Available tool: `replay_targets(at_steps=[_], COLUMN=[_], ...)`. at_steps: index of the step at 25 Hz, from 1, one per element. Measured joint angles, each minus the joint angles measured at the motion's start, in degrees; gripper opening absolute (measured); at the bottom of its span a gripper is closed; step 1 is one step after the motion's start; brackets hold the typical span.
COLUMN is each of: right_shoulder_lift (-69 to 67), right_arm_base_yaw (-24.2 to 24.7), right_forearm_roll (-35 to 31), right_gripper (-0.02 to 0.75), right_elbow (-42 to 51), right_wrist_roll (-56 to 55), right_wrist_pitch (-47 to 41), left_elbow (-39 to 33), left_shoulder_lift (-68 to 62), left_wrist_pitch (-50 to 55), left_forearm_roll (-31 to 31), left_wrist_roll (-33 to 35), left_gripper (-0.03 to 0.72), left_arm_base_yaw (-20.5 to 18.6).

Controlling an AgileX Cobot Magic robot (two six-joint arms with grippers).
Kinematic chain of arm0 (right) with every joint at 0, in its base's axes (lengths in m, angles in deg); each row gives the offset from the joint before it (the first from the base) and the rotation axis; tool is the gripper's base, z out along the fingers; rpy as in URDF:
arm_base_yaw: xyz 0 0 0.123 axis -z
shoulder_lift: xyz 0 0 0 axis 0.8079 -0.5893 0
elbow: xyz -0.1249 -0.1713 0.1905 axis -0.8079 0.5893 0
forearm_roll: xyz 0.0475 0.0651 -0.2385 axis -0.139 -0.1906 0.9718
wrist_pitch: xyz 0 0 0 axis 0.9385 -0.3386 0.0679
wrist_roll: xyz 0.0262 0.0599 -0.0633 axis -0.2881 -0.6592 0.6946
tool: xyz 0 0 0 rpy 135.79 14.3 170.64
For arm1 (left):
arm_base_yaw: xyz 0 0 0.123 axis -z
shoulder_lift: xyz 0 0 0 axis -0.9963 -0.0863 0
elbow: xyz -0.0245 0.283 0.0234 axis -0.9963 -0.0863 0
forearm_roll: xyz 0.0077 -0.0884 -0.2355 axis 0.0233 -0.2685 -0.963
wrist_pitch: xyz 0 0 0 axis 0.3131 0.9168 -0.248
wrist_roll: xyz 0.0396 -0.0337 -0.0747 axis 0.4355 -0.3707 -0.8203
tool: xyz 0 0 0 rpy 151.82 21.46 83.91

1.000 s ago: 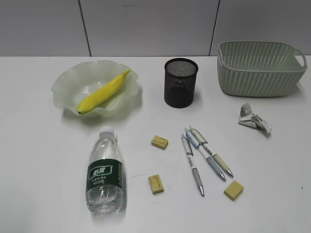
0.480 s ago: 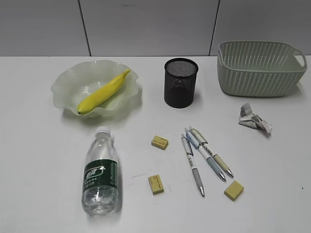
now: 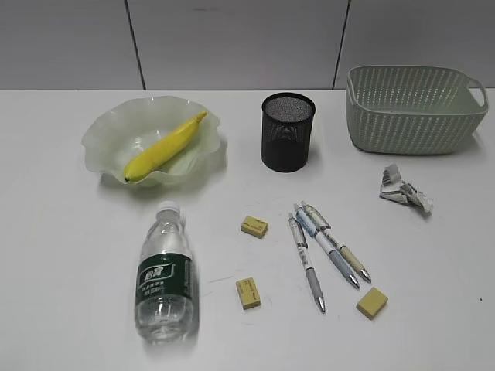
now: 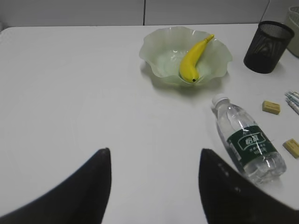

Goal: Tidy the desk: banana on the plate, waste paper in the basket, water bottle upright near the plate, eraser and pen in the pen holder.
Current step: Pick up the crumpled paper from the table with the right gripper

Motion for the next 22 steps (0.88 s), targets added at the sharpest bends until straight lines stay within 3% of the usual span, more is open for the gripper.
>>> replay_targets(at_steps=[7,13,16,19,22], right_shoulder_lift=[-25.55,-53.26,-68.33,-83.23,-93.87], right_arm_base_yaw=[0.0,-1.66,-3.46,-4.34,-4.53], right_forearm_roll=[-0.3,-1.18,-0.95,-0.83,0.51], right_gripper=[0.307,0.319,0.411,0.535,0.571], right_elbow=[-0.74,-4.27,-10.51,-18.6,-25.27], right_wrist_roll=[4.63,7.55,8.12,8.25,8.1], right_wrist_pitch=[13.34,28.7,34.43,33.7,32.0], left_elbow=[0.0,0.0,0.0,0.0,0.0], left_shoulder_lift=[0.0,0.0,0.0,0.0,0.0], left_wrist_pitch=[-0.03,-0.03,-0.03,-0.03,-0.03], left_forearm_roll=[0.0,0.0,0.0,0.0,0.0], left_wrist_roll=[0.0,0.0,0.0,0.02,0.02], left_gripper=[0.445,0.445,0.445,0.445,0.445], left_arm_base_yaw=[-10.78,-12.45,-12.45,-12.45,-12.45])
